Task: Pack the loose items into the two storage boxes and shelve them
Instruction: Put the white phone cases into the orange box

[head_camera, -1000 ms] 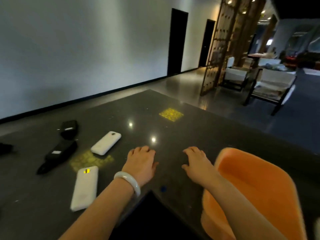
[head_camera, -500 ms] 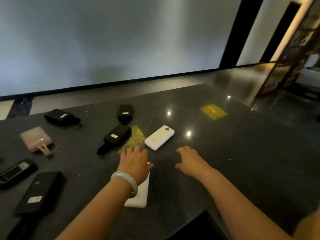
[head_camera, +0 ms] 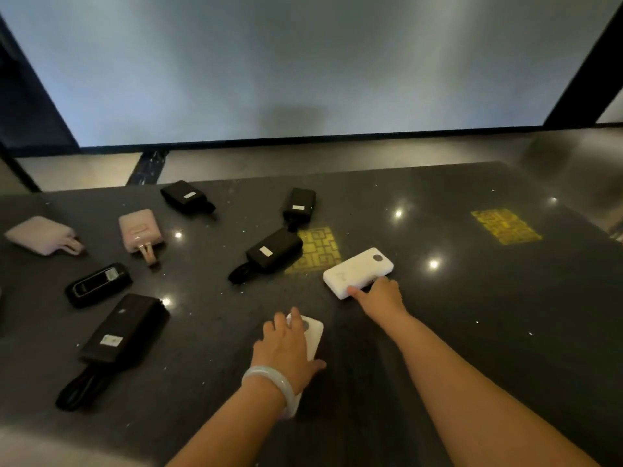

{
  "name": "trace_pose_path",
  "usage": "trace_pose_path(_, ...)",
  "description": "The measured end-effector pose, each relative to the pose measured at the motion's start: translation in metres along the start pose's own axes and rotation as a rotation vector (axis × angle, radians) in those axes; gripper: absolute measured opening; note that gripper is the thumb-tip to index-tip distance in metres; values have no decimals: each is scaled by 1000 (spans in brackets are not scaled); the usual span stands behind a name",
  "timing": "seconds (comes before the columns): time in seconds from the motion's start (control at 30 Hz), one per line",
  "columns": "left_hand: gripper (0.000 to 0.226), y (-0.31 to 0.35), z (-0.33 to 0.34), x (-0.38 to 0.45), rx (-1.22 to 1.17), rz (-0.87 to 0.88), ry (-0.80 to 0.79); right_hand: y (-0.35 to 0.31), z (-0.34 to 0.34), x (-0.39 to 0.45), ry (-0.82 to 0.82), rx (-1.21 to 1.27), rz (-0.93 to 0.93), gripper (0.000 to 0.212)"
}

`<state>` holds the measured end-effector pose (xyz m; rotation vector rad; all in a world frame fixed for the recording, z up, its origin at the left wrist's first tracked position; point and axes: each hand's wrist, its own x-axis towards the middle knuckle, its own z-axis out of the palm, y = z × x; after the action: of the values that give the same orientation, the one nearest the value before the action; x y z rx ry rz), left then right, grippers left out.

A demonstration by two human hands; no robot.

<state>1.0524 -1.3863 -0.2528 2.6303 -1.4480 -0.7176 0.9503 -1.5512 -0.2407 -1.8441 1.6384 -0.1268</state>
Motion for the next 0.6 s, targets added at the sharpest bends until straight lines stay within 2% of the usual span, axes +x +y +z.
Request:
trace_pose_path(0.23,98,-14,-4,17,-53,-13,67,-1,18,21,106,151,51,77)
trace_pose_path(0.37,98,-23,-11,33,-54,-18,79,-4,19,34,119,234,85,89)
trace_pose_path(0.6,98,-28,-13,50,-65,-19,132,-17,19,56,90,173,33,100)
